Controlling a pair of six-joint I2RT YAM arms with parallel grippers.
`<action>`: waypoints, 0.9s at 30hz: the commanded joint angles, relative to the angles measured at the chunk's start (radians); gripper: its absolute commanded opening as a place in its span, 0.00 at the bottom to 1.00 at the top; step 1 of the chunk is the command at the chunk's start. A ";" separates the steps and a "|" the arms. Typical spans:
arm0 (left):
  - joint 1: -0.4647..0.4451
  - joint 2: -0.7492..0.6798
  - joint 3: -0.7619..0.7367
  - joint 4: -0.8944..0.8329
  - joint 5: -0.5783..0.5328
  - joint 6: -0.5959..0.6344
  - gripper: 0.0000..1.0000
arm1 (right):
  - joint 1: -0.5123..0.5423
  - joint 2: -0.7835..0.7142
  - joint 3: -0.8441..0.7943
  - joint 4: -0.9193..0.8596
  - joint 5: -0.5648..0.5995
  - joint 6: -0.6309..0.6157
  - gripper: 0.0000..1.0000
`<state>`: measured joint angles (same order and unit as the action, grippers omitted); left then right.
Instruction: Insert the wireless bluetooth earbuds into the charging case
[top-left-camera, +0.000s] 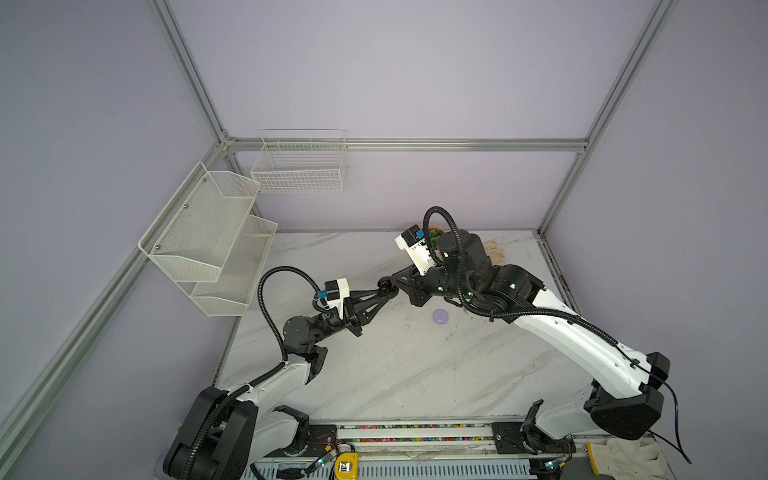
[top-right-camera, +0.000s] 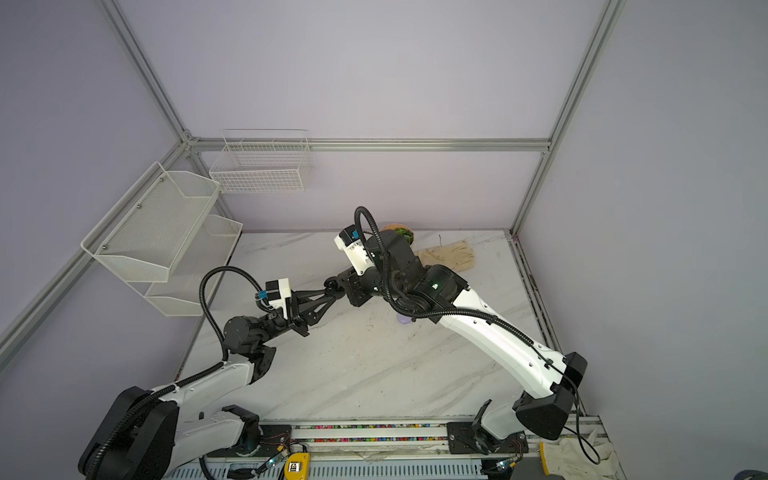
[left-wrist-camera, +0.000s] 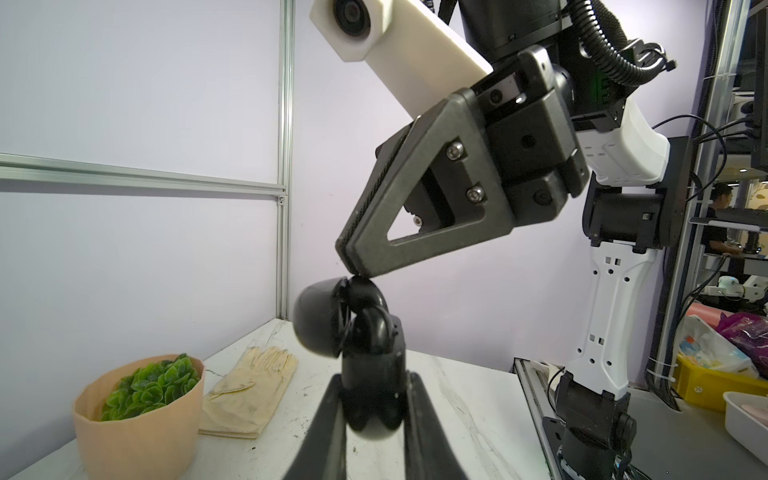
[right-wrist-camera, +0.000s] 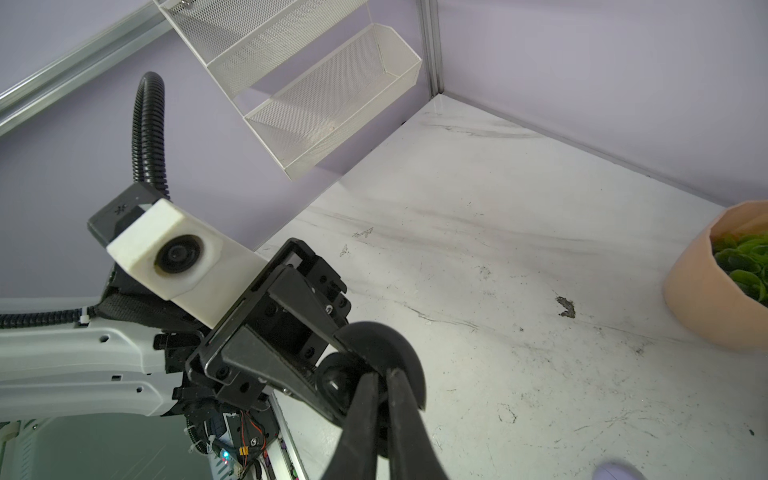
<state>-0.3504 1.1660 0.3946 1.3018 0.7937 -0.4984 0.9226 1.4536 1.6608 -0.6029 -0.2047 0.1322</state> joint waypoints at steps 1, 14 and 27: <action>-0.006 -0.006 0.004 0.065 -0.017 -0.012 0.00 | 0.001 -0.024 -0.028 0.001 -0.009 -0.011 0.10; -0.005 0.010 0.007 0.074 -0.041 -0.012 0.00 | 0.001 -0.047 -0.041 0.009 -0.020 0.049 0.14; -0.005 0.005 -0.001 0.079 -0.047 -0.012 0.00 | 0.001 -0.031 -0.062 0.013 -0.056 0.072 0.15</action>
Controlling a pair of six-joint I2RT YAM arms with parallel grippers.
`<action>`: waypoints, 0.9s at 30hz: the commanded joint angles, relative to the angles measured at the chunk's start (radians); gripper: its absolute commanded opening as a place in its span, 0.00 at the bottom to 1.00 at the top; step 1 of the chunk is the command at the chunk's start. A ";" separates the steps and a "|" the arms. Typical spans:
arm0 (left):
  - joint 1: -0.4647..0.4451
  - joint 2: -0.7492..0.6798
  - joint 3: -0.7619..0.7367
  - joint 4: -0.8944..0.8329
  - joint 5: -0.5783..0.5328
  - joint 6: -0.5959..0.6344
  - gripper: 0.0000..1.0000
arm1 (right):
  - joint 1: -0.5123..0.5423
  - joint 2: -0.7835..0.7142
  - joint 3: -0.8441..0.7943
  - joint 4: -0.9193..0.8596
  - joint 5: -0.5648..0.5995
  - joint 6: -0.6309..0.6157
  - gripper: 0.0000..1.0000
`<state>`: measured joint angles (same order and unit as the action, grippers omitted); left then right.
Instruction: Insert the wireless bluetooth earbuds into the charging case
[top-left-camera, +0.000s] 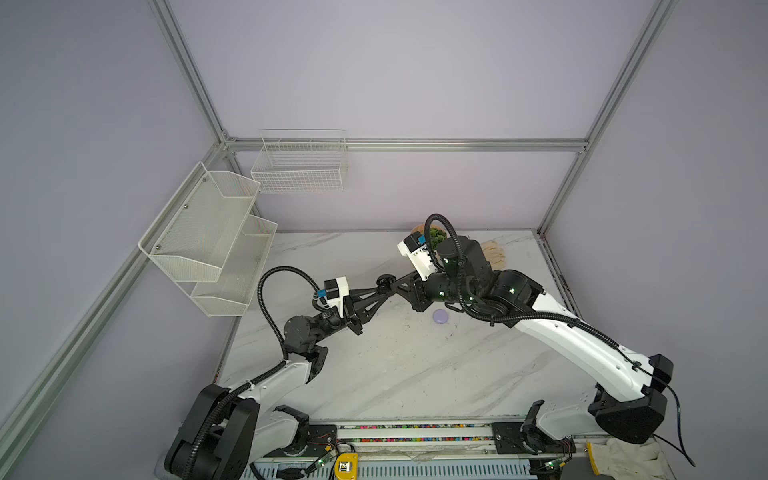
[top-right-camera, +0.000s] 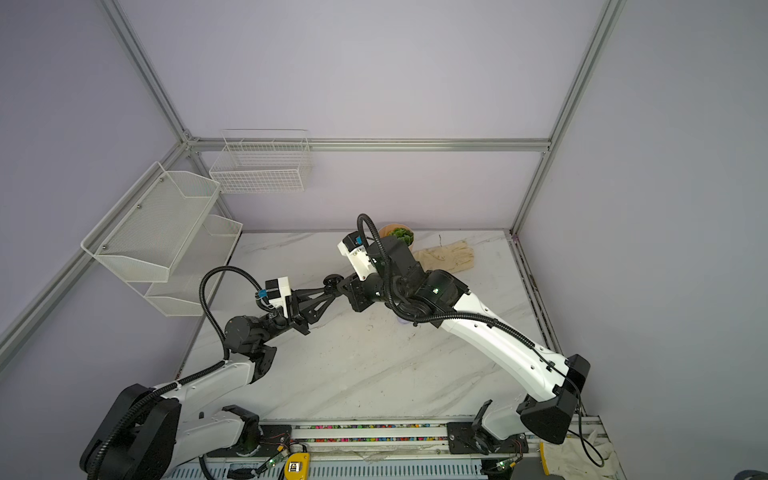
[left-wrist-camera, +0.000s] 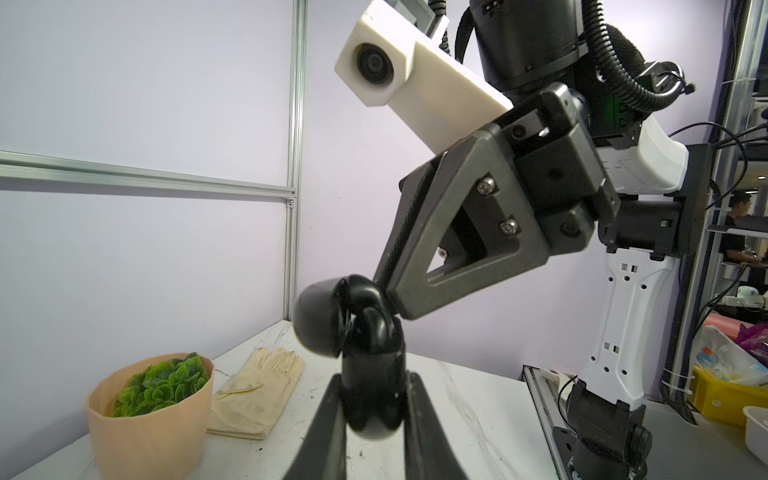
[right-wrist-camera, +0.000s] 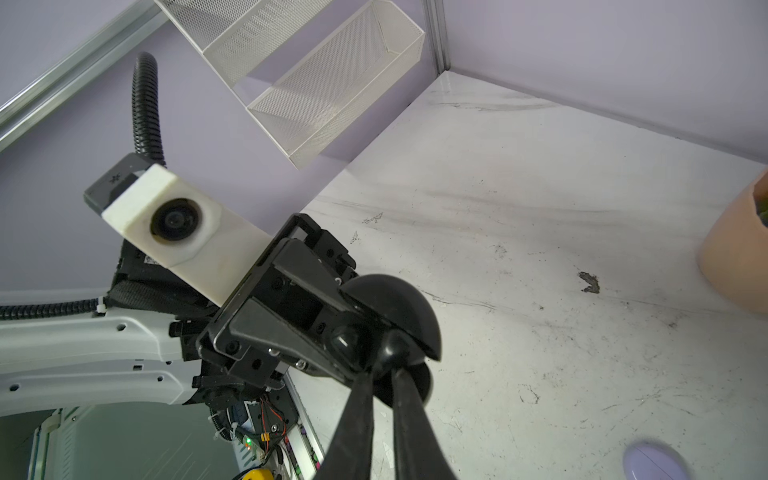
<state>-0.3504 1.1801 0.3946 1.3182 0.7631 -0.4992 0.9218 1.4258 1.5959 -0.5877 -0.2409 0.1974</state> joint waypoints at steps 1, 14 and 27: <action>-0.006 -0.012 -0.002 0.064 -0.017 -0.010 0.00 | 0.002 -0.002 0.017 -0.014 -0.018 0.005 0.15; -0.005 -0.014 -0.002 0.065 -0.002 -0.016 0.00 | 0.002 0.068 0.200 -0.153 0.107 -0.084 0.42; -0.005 -0.017 -0.002 0.065 -0.005 -0.011 0.00 | 0.002 0.161 0.293 -0.277 0.214 -0.110 0.52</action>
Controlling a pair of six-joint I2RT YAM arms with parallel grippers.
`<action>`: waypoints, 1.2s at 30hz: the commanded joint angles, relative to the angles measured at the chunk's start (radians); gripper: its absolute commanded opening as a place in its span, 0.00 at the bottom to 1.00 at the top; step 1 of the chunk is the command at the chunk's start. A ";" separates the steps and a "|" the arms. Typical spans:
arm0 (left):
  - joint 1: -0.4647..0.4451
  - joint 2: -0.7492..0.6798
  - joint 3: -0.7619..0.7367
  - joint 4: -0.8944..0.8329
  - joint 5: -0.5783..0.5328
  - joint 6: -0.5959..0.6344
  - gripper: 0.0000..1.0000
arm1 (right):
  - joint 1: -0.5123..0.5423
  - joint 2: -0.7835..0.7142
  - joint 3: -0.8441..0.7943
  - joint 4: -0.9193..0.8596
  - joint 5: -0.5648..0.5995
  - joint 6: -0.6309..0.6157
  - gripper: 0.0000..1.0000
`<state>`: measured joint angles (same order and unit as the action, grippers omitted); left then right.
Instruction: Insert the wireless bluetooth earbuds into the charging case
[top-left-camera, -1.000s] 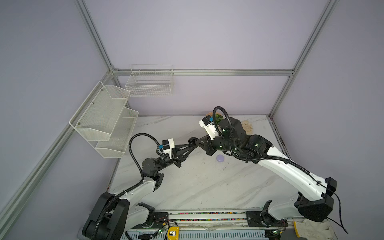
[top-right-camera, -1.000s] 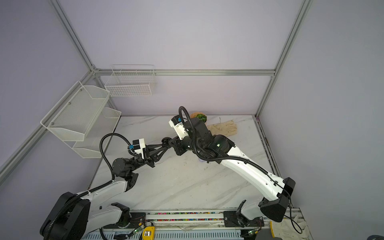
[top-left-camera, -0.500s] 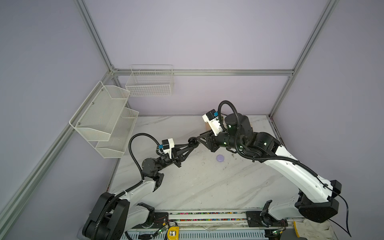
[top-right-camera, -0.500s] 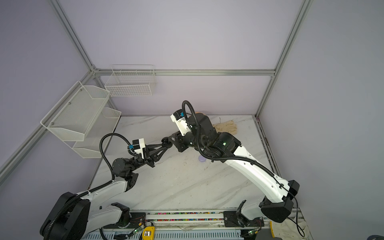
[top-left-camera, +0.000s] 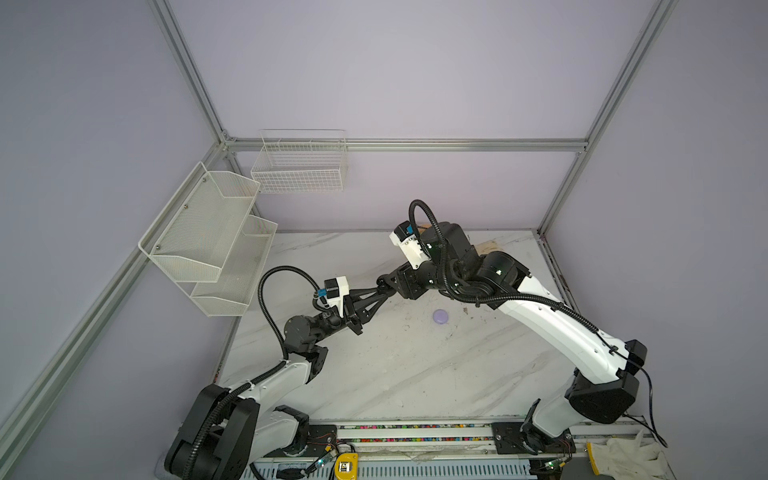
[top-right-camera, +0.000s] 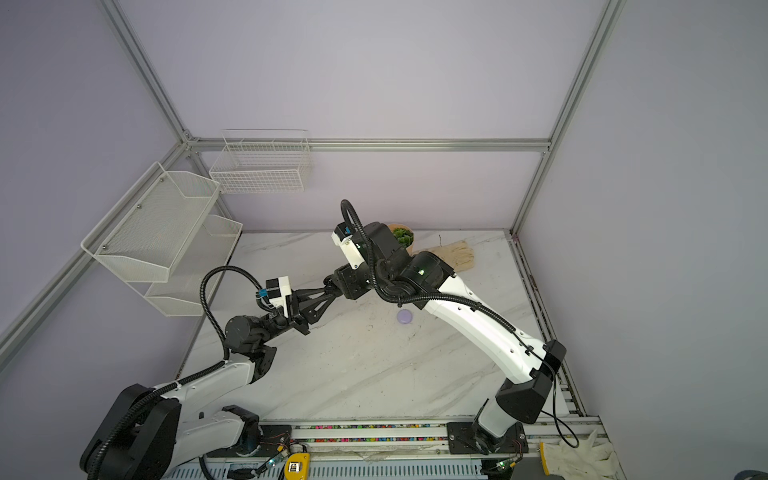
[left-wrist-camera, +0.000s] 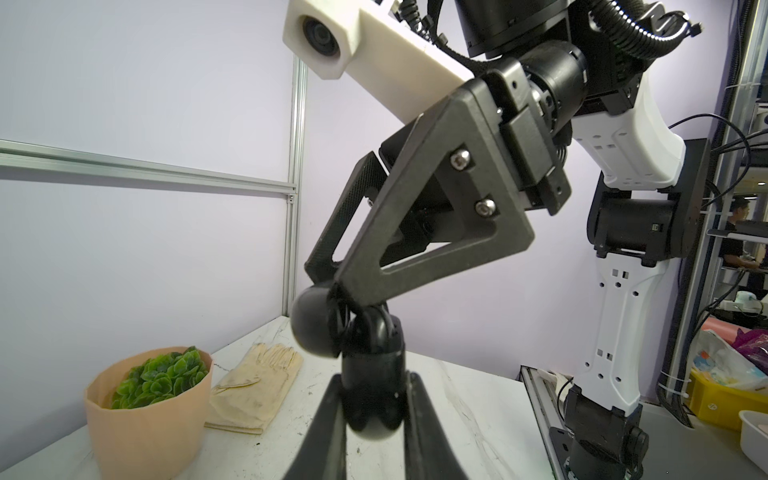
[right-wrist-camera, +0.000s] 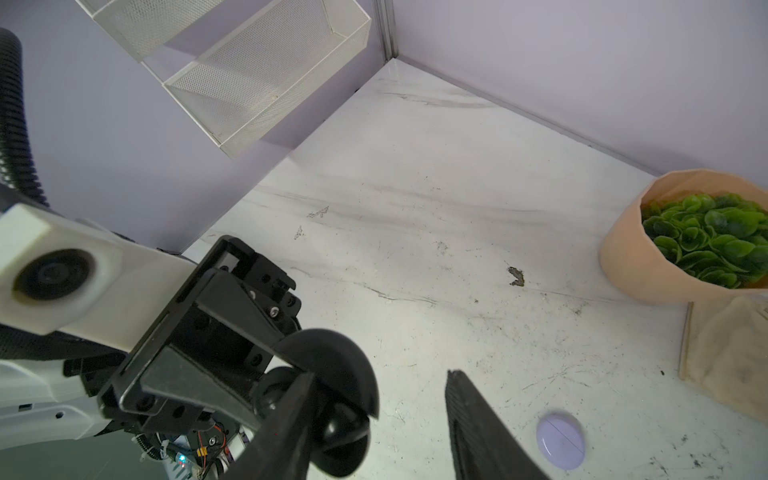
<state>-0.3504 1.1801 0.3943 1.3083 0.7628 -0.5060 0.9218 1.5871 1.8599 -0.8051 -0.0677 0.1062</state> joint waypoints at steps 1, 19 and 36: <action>-0.005 -0.016 -0.003 0.074 -0.005 -0.003 0.00 | 0.002 -0.002 0.034 -0.063 0.047 -0.017 0.51; -0.005 -0.012 -0.013 0.075 -0.032 -0.008 0.00 | -0.003 -0.138 -0.012 0.075 0.131 0.108 0.54; 0.039 -0.119 -0.106 -0.040 -0.198 -0.015 0.00 | -0.275 0.023 -0.657 0.562 -0.202 0.134 0.51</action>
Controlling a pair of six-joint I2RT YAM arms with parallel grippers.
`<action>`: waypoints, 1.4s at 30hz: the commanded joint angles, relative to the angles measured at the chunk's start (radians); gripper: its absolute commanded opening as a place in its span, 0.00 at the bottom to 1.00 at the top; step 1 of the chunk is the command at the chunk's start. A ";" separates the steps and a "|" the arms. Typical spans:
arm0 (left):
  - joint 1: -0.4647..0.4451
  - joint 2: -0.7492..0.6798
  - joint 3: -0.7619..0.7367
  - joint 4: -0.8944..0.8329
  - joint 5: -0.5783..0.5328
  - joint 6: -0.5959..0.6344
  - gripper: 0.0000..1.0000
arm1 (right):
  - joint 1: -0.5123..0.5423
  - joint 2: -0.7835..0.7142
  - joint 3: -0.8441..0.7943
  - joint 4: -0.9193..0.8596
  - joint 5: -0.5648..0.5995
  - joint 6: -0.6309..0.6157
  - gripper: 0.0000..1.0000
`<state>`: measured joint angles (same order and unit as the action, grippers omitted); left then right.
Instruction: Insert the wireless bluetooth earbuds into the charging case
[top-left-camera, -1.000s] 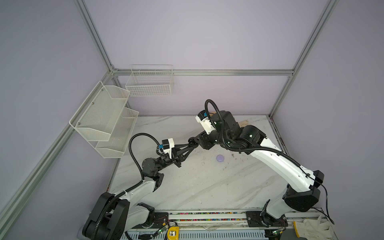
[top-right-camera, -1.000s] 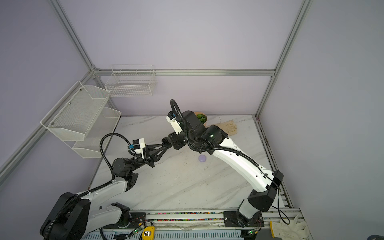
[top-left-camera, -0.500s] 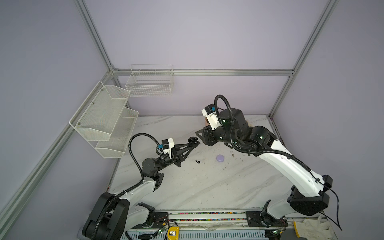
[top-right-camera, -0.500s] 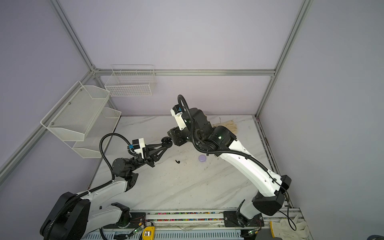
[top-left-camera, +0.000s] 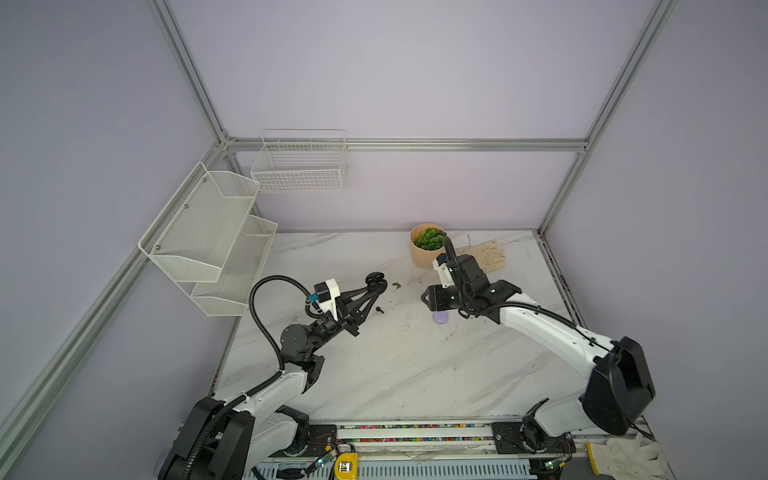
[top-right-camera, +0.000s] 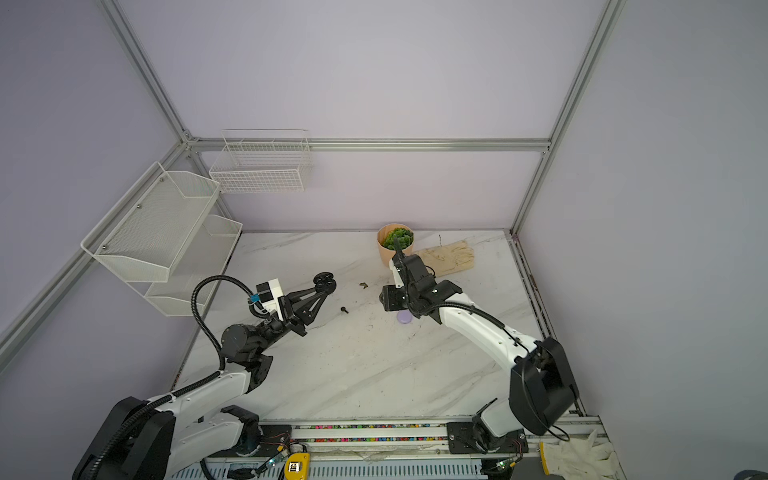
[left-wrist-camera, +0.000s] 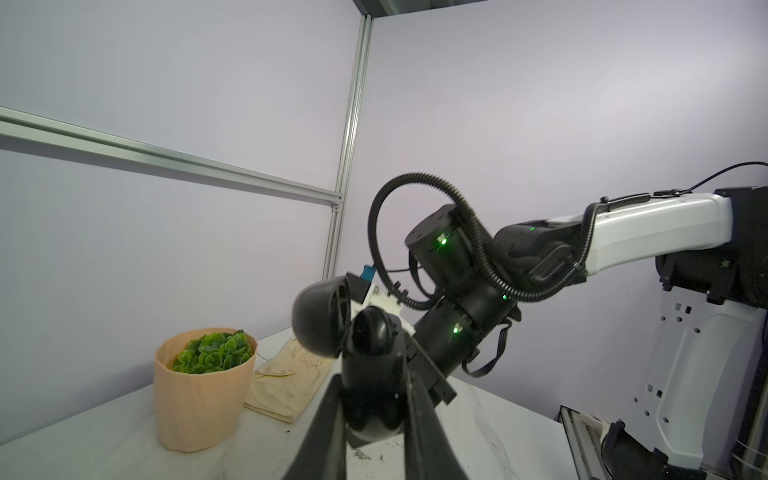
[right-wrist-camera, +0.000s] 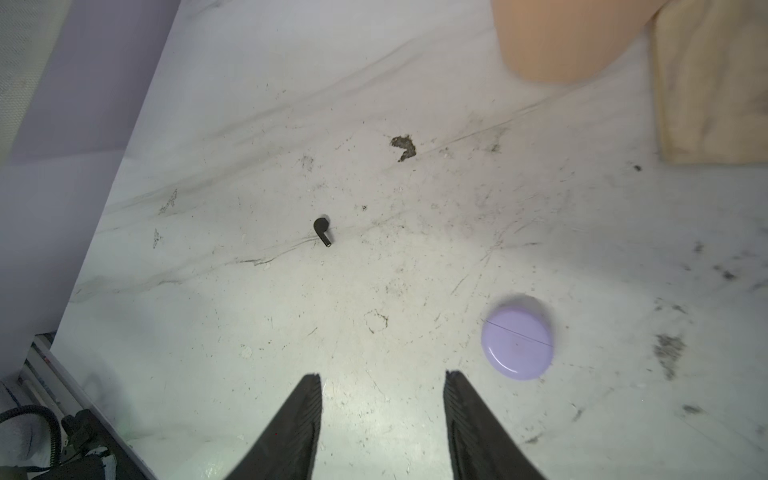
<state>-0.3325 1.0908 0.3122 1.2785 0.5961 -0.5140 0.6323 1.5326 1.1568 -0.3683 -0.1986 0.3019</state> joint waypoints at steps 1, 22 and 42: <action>0.034 -0.032 -0.022 -0.018 -0.023 -0.024 0.00 | 0.028 0.142 0.082 0.133 -0.070 -0.107 0.51; 0.122 -0.104 -0.037 -0.125 0.050 -0.080 0.00 | 0.174 0.741 0.632 -0.101 0.067 -0.418 0.45; 0.125 -0.115 -0.047 -0.120 0.048 -0.083 0.00 | 0.198 0.814 0.709 -0.191 0.096 -0.425 0.33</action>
<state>-0.2161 0.9924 0.2962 1.1202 0.6399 -0.5850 0.8249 2.3196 1.8420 -0.5133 -0.1188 -0.1059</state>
